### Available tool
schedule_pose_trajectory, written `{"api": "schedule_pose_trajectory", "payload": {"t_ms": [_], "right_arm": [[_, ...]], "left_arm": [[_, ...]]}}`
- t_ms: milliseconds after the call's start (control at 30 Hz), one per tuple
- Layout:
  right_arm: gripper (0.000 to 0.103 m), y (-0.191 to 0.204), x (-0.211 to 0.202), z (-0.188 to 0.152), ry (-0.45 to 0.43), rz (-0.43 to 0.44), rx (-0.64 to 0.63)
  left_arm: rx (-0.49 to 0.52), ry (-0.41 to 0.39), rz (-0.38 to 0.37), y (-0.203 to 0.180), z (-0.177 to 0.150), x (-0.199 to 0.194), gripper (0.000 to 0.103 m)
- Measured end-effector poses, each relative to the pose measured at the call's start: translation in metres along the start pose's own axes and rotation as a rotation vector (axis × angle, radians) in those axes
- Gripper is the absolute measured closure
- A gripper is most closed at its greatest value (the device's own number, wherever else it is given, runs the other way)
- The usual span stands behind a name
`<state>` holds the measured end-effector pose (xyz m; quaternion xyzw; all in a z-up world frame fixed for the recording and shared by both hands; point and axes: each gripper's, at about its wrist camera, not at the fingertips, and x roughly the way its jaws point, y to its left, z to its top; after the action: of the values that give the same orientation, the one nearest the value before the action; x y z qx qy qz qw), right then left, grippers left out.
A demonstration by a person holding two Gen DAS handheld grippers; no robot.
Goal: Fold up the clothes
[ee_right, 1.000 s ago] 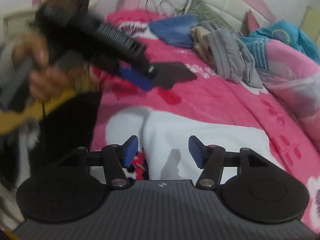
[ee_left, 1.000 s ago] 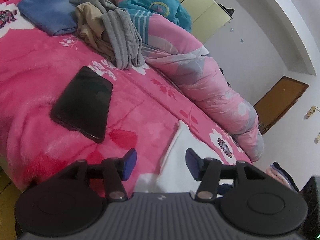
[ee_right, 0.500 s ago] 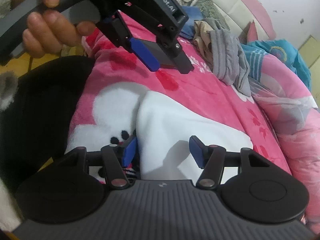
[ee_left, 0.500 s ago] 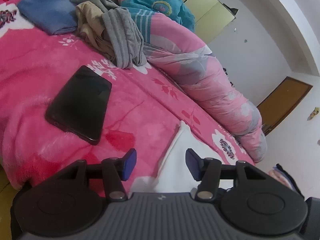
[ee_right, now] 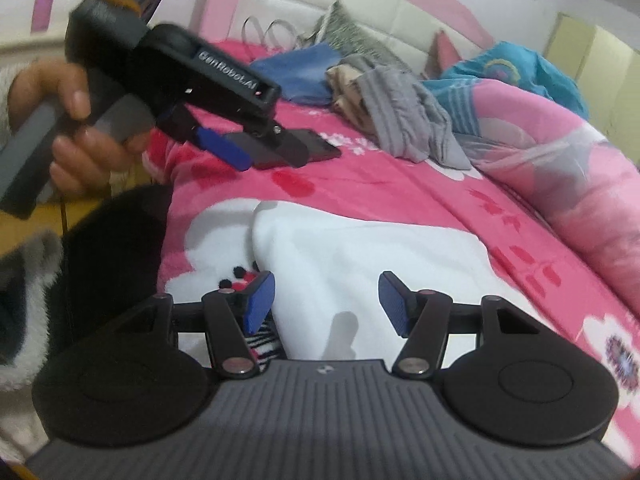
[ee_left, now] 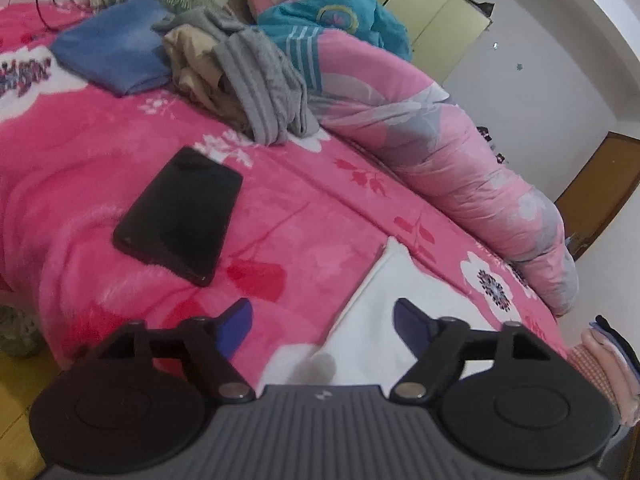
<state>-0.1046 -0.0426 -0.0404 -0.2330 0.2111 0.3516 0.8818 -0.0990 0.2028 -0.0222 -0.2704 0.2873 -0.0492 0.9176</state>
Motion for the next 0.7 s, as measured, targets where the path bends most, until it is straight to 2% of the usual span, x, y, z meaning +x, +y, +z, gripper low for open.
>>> {"api": "schedule_pose_trajectory", "payload": {"t_ms": [33, 133, 233, 367, 533, 700], "right_arm": [[0.046, -0.003, -0.003, -0.002, -0.006, -0.001, 0.02], [0.046, -0.011, -0.011, -0.006, -0.017, -0.013, 0.072], [0.041, -0.022, -0.022, -0.012, -0.054, -0.007, 0.143], [0.028, -0.039, -0.031, -0.023, -0.092, 0.01, 0.261], [0.017, -0.055, -0.041, -0.034, -0.133, -0.036, 0.387], [0.012, -0.058, -0.045, -0.036, -0.118, -0.056, 0.39]], "left_arm": [[0.008, -0.015, 0.004, -0.003, -0.001, -0.003, 0.008], [0.031, -0.039, 0.004, -0.012, -0.003, -0.007, 0.005], [0.04, -0.02, -0.017, -0.021, -0.001, -0.007, 0.005], [0.059, -0.033, -0.023, -0.032, -0.001, -0.01, 0.001], [0.083, -0.05, -0.005, -0.043, -0.003, -0.013, 0.0], [0.073, -0.058, -0.033, -0.052, -0.001, -0.01, 0.0]]}}
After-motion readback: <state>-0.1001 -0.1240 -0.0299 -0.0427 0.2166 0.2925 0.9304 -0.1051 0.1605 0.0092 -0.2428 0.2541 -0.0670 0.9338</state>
